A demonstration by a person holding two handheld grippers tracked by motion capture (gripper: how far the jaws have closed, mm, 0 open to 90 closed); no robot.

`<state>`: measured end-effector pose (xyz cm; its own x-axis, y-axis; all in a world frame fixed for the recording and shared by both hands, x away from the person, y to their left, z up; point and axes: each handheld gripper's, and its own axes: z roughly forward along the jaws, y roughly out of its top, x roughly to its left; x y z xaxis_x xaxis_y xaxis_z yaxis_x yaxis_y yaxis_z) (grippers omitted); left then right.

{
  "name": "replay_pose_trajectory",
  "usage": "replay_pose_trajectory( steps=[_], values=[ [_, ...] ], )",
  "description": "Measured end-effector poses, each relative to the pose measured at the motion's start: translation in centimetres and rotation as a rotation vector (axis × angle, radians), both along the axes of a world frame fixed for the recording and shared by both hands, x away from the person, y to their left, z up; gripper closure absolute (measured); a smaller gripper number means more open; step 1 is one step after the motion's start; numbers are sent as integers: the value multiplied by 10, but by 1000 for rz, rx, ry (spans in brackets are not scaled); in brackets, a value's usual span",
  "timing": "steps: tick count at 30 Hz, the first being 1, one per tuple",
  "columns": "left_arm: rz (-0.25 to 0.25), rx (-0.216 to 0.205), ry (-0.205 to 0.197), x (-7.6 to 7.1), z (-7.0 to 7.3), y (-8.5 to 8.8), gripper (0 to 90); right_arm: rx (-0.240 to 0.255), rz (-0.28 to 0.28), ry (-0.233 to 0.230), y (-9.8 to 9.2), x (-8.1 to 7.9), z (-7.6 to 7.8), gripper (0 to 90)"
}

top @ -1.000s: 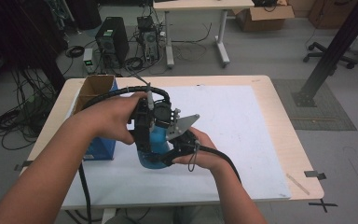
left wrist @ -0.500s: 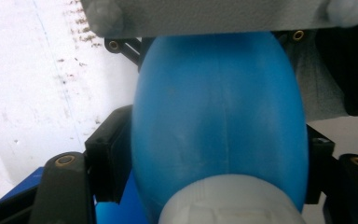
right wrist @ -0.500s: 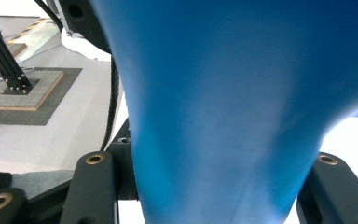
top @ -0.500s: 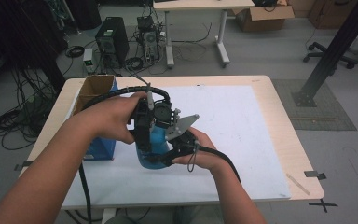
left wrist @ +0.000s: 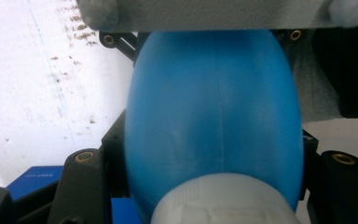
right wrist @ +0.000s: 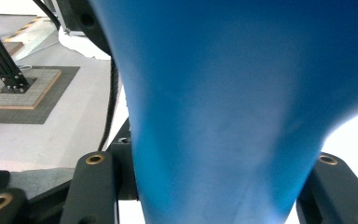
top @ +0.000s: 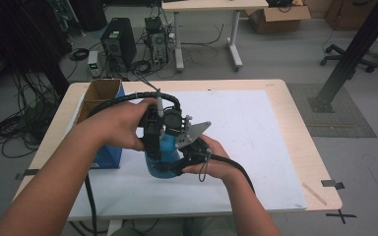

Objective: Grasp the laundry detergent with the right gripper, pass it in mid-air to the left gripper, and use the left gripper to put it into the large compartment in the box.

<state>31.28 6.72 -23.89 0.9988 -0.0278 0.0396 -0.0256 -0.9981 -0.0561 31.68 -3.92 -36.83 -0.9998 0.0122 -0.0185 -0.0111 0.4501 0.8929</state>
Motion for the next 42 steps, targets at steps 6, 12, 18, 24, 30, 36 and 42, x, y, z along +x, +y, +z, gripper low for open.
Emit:
replay_pose_trajectory(
  steps=[6,12,18,24,30,36,42],
  values=[
    [6,-6,4,1,0,0,393,-3,-2,6,-1,0,-1,444],
    [6,-3,9,1,0,1,394,-9,5,-11,-1,0,-1,435],
    [13,-7,12,2,1,3,394,5,13,11,0,-1,-1,399],
    [7,-9,1,2,3,3,395,18,13,24,-1,0,1,355],
    [8,1,-11,3,4,5,394,24,2,43,-5,1,1,281],
    [8,7,-20,4,4,6,394,25,-14,55,-8,3,1,236],
    [7,9,-17,4,4,4,393,30,-23,64,-10,5,0,178]
  ],
)
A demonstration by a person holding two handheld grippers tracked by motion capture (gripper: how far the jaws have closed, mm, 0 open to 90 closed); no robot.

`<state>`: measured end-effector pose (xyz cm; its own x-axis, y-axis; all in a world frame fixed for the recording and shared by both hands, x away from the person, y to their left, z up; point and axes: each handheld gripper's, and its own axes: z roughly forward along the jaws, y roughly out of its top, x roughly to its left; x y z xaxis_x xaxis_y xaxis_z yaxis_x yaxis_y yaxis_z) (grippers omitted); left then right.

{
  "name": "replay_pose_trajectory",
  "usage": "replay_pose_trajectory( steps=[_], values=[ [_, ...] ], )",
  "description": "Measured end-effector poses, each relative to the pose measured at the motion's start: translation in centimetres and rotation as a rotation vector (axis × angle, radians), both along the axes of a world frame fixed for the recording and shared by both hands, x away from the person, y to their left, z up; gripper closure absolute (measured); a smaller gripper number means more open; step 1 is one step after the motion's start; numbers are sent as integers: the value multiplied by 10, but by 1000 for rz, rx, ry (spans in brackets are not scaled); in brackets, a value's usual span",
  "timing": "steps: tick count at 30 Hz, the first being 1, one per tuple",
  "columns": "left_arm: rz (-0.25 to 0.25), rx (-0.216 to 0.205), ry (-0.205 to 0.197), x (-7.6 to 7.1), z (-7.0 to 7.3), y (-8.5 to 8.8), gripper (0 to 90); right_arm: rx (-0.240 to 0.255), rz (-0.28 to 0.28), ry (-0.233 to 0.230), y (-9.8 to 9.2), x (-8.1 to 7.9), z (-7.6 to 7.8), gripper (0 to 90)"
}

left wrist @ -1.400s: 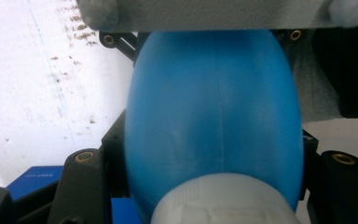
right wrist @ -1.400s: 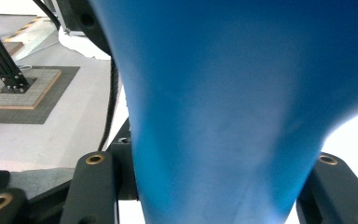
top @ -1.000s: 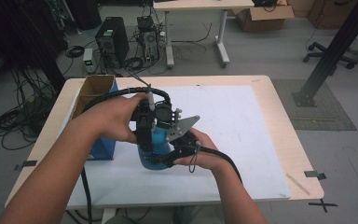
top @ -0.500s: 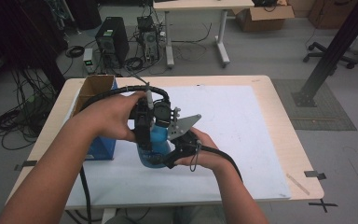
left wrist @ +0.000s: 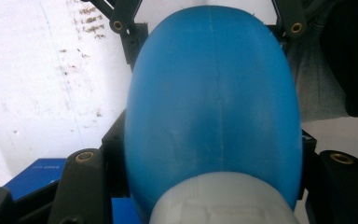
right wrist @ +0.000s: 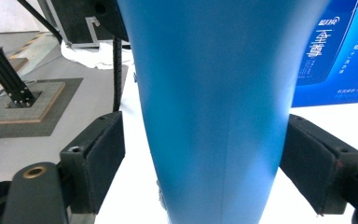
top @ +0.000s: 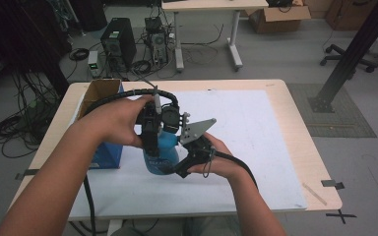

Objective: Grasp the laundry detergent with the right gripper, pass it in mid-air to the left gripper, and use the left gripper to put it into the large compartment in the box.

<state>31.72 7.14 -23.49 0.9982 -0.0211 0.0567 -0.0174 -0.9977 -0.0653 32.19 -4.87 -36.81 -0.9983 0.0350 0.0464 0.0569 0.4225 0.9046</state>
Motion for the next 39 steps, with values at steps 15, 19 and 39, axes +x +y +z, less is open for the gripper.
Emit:
replay_pose_trajectory(
  steps=[15,19,39],
  values=[
    [-2,10,-4,2,0,-1,393,7,-21,31,-9,2,-1,33],
    [0,12,-1,3,1,-1,393,6,-13,34,-12,1,0,5],
    [163,12,41,20,17,18,391,-99,-81,-20,-70,3,23,7]
  ],
)
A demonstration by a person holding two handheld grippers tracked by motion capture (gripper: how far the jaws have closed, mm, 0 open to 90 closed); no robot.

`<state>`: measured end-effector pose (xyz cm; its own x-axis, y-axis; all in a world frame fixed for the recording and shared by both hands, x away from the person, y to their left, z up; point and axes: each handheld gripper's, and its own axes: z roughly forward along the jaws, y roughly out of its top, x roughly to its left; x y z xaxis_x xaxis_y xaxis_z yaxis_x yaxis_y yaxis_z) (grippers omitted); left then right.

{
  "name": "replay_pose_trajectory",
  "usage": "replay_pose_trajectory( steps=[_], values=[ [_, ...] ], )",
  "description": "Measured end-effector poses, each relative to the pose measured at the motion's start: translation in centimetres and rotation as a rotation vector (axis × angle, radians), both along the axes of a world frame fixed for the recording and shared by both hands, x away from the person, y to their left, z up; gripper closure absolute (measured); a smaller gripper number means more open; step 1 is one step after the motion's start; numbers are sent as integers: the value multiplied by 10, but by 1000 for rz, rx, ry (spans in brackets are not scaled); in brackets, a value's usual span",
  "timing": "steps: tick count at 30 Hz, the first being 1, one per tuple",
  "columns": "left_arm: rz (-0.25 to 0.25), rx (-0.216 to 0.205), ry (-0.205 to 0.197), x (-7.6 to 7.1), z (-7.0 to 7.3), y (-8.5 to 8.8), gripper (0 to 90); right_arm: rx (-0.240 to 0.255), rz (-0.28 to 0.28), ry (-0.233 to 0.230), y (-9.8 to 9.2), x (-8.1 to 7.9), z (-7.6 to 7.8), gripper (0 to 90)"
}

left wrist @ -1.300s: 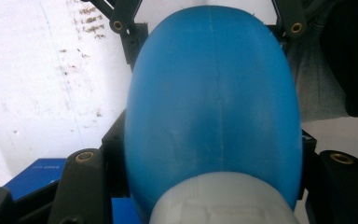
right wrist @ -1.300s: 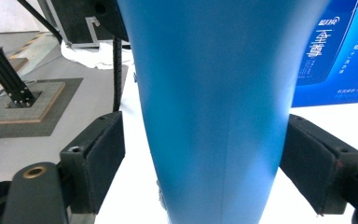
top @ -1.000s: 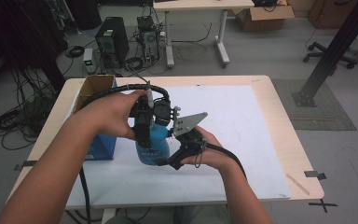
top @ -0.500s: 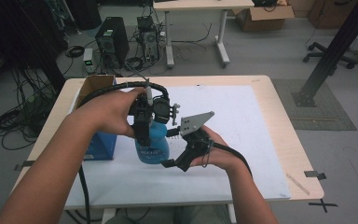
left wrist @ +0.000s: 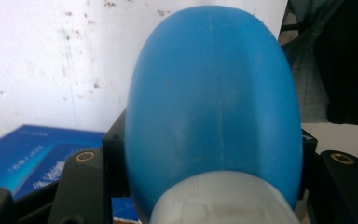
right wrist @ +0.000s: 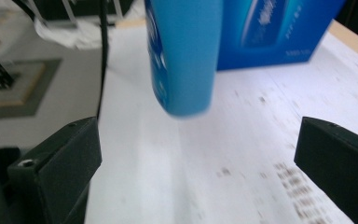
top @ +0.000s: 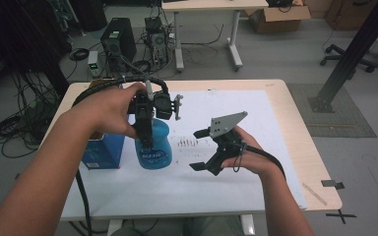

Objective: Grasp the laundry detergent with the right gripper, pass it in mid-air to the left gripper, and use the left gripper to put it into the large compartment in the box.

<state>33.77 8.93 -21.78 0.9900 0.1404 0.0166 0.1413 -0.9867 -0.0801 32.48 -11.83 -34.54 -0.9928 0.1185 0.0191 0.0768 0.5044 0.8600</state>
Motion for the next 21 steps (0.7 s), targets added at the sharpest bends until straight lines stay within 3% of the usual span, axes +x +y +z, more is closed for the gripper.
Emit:
replay_pose_trajectory(
  steps=[4,10,16,21],
  values=[
    [62,4,19,5,6,5,391,-97,-25,-34,-7,2,4,11],
    [161,0,12,15,16,15,391,-222,-48,-68,-14,5,5,18],
    [308,-18,-5,25,30,24,390,-290,-66,-89,-20,5,7,19],
    [389,-35,-10,31,40,30,390,-326,-71,-99,-24,7,9,21]
  ],
)
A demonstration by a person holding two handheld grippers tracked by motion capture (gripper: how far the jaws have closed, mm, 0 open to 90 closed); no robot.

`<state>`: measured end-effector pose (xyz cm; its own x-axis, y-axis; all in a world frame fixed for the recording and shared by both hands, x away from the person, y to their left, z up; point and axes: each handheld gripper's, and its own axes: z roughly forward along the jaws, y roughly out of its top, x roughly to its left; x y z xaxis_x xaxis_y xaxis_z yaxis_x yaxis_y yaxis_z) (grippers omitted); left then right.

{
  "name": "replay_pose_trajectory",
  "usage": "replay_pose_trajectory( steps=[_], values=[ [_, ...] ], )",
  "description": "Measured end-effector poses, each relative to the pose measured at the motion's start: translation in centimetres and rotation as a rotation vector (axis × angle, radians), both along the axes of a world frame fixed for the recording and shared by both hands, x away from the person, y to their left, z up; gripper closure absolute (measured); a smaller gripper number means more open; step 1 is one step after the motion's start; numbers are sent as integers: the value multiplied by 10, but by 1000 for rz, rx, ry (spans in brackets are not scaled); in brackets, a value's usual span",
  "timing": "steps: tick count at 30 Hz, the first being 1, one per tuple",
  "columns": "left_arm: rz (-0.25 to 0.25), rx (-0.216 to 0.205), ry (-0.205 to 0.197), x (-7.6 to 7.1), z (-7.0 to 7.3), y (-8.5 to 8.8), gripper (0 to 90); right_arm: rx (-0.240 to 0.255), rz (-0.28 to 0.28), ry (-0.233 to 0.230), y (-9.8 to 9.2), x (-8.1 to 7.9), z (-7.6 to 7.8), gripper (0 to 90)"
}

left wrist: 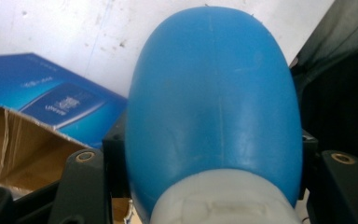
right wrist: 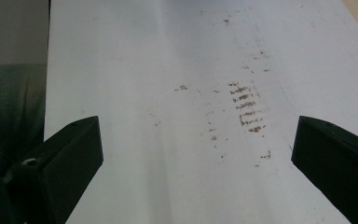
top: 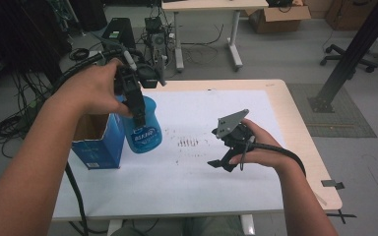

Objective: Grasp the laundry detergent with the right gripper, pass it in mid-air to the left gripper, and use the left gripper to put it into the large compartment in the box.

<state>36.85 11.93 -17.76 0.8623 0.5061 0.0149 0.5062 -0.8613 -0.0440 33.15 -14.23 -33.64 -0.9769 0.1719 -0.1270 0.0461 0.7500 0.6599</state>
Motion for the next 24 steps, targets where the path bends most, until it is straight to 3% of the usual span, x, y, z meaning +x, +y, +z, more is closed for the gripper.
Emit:
replay_pose_trajectory(
  steps=[4,9,14,24],
  values=[
    [62,-1,3,5,5,1,390,-17,0,-3,-1,0,2,22],
    [181,0,4,11,13,5,390,-31,3,-5,-2,1,4,22],
    [251,6,0,16,20,10,390,-45,0,-4,-4,1,6,23],
    [404,-41,-19,21,39,25,389,-60,2,-7,-5,2,9,23]
  ],
)
